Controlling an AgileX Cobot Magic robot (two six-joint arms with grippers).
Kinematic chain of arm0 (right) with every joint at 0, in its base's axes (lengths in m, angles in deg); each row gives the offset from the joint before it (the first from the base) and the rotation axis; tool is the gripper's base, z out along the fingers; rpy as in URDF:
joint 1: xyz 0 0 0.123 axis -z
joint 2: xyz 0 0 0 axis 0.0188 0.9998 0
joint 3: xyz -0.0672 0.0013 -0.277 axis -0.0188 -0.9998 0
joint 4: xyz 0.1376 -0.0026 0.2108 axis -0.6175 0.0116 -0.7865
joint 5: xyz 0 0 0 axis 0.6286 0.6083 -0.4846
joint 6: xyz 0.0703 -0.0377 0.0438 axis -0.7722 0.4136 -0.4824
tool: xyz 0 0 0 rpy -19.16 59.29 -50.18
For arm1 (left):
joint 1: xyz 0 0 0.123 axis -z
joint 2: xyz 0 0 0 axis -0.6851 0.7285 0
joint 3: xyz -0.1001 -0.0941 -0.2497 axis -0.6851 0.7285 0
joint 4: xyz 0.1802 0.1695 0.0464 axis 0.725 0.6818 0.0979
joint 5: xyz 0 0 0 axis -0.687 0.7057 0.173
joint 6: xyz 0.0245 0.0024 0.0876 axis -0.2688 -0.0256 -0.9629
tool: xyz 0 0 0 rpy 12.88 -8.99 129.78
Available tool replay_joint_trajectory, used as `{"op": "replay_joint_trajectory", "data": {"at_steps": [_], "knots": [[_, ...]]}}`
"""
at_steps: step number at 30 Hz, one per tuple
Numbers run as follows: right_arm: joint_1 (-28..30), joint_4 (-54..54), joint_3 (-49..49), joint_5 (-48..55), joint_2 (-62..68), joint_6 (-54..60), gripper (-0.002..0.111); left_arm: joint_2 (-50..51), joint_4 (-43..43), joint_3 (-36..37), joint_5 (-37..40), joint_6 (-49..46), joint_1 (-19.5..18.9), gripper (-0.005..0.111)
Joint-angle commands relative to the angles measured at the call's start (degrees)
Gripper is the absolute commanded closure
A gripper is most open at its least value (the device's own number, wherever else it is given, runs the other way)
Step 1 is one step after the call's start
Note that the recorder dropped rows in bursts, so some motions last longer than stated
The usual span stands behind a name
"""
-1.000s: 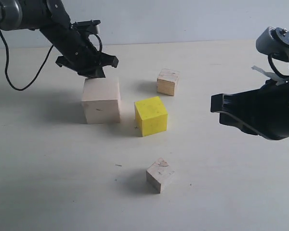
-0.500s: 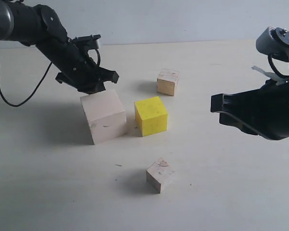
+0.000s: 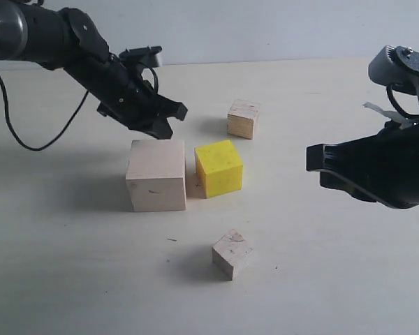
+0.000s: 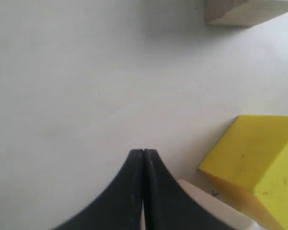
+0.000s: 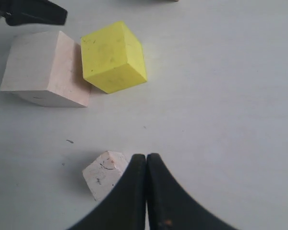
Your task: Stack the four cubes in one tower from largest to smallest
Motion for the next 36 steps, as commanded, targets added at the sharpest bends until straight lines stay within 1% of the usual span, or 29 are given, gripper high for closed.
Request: {"op": "replay_joint_trajectory", "data": {"at_steps": [1,3,5,8,10,15,19,22,28,31,36], "knots": [[-0.2,0.1,0.4,0.4,0.1,1.0,0.108,-6.9,2.5,0.0,0.2,2.0,-1.7,0.107],[-0.2,0.1,0.4,0.4,0.1,1.0,0.108,-9.7,2.9,1.0,0.6,3.0,-1.8,0.107],[-0.2,0.1,0.4,0.4,0.1,1.1,0.108,-13.1,5.0,3.5,0.4,4.6,-1.8,0.107],[-0.2,0.1,0.4,0.5,0.1,2.0,0.108,-17.8,6.5,10.0,-0.9,6.7,-1.8,0.107],[-0.2,0.1,0.4,0.5,0.1,2.0,0.108,-21.4,6.4,15.9,-3.4,7.4,-1.8,0.107],[-0.2,0.1,0.4,0.5,0.1,2.0,0.108,-28.5,1.4,28.6,-7.4,7.4,-1.7,0.107],[-0.2,0.1,0.4,0.5,0.1,2.1,0.108,-30.8,-0.6,35.2,-8.6,7.4,-1.7,0.107],[-0.2,0.1,0.4,0.5,0.1,2.1,0.108,-30.5,-1.3,38.5,-8.6,6.2,-1.6,0.107],[-0.2,0.1,0.4,0.5,0.1,2.7,0.108,-30.5,-11.8,43.5,-9.1,-2.7,-1.6,0.107],[-0.2,0.1,0.4,0.5,0.1,2.7,0.108,-30.0,-16.2,44.4,-9.9,-6.8,-1.6,0.107],[-0.2,0.1,0.4,0.4,0.1,2.7,0.108,-26.4,-24.1,44.5,-9.6,-14.1,-1.6,0.107]]}}
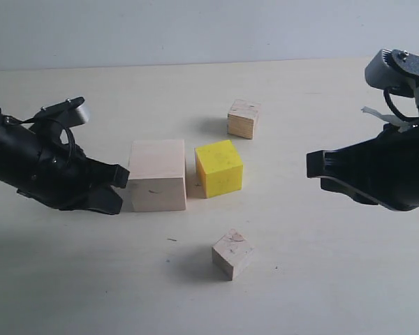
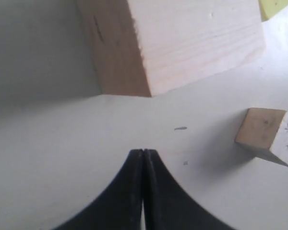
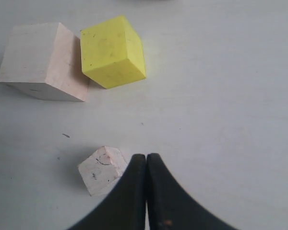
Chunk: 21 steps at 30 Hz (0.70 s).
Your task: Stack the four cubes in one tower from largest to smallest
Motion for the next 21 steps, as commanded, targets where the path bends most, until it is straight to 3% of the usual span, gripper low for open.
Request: {"op": "replay_joint_trajectory", "data": {"at_steps": [1,10,14,21], "knots": [[-0.2,0.1,0.4,-0.4,0.1,0.5,0.108,3.3,-8.4,0.3,-0.8,-7.6,0.1,0.107],[-0.2,0.1,0.4,-0.4,0.1,0.5,0.108,9.0,-21.8,0.2,-1.4,-22.0,0.1,0.107],[-0.2,0.1,0.4,-0.4,0.1,0.5,0.108,10.0,-21.7,-0.8,-3.2,-22.3,0.1,0.107],[-0.2,0.1,0.4,-0.6,0.1,0.5,0.108,14.0,-26.7,-5.6,0.9,-25.3,0.5,0.107]]}}
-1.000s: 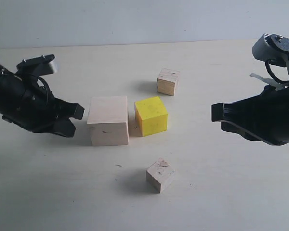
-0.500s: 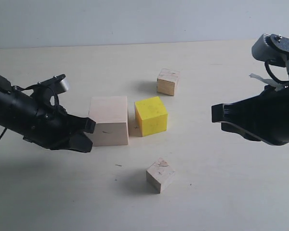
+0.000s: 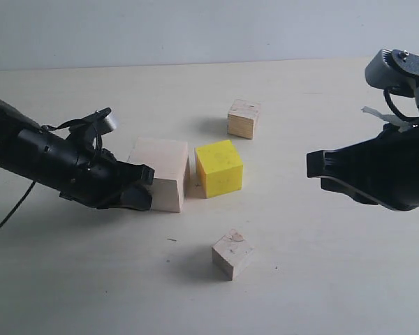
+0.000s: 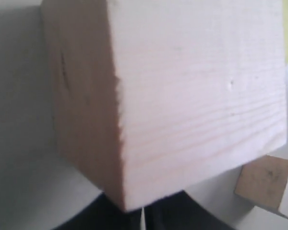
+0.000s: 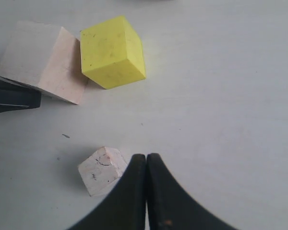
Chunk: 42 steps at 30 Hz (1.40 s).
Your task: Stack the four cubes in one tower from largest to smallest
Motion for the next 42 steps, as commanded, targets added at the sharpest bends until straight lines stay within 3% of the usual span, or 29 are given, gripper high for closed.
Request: {"op": "replay_joint_trajectory", "data": {"at_steps": [1,9,19,24,31,42], "knots": [[-0.2,0.1,0.4,-0.6,0.1,0.4,0.108,1.3,-4.1,-2.0,2.2,-2.7,0.8,0.107],[-0.2,0.1,0.4,-0.4,0.1,0.4,0.108,3.4,-5.2,-5.8,0.4,-2.5,5.4,0.107],[-0.2,0.1,0.4,0.0,0.1,0.4,0.108,4.3,-7.4,-6.6,0.3,-2.5,5.6,0.107],[-0.2,0.1,0.4,0.0,0.1,0.8,0.108,4.3,-16.6,-6.6,-0.1,-8.6,5.6,0.107],[-0.2,0.1,0.4,0.0,0.1,0.8,0.108,4.3,-20.1,-6.6,-0.1,-10.3,5.6,0.107],[-0.2,0.1,0.4,0.0,0.1,0.8,0.108,4.3,-21.0,-6.6,1.4,-11.6,5.6,0.107]]}}
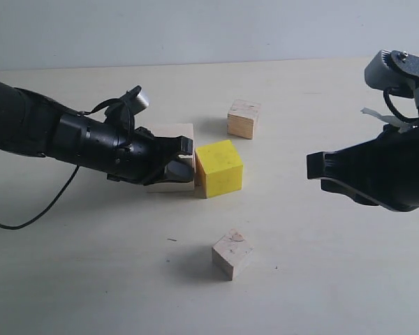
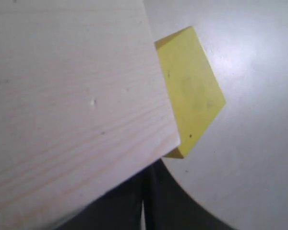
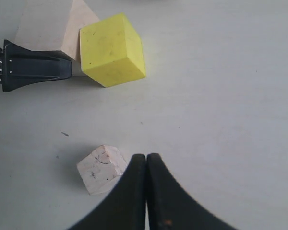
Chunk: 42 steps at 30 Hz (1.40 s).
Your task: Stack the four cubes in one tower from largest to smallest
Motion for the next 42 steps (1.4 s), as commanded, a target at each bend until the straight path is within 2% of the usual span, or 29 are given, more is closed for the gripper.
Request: {"op": "replay_joint_trajectory", "data": {"at_steps": [1,8,14,23,27,30,33,39,42], "knots": [[-0.2,0.1,0.4,-0.2,0.1,0.4,0.108,-0.2,-0.7,-0.3,1.4,-0.4,0.3,0.107],[-0.2,0.0,0.4,-0.1,0.1,0.3,0.108,-2.2,1.4,1.3,1.5,-0.4,0.3,0.107],[-0.2,0.0,0.4,-0.1,0.1,1.5,0.108,-6.8,4.2,3.2,-1.5,-0.4,0.3,0.107],[-0.2,0.0,0.7,-12.6,4.1,8.4,0.108,-19.7,6.3,5.6,-8.9,-0.3,0.3,0.107],[-0.2,0.0,4.2,-12.2,9.5,11.3,0.107,-23.4,8.3,5.7,-7.6,1.8,-0.3,0.107],[-0.2,0.0,7.9,-12.1,13.6,12.9,0.100,-25.2,13.0,5.7,-7.2,5.9,-0.3,0.107],[-0.2,0.0,11.9,-11.9,17.9,15.8,0.087,-26.3,19.7,5.7,-8.4,11.0,-0.3,0.107],[-0.2,0.0,18.5,-10.2,25.8,16.3,0.047,-26.4,33.5,5.7,-9.2,23.2,-1.8,0.107],[-0.2,-0.3,21.0,-10.1,29.8,16.3,0.036,-26.4,34.4,5.7,-8.0,24.6,-2.6,0.107]]}}
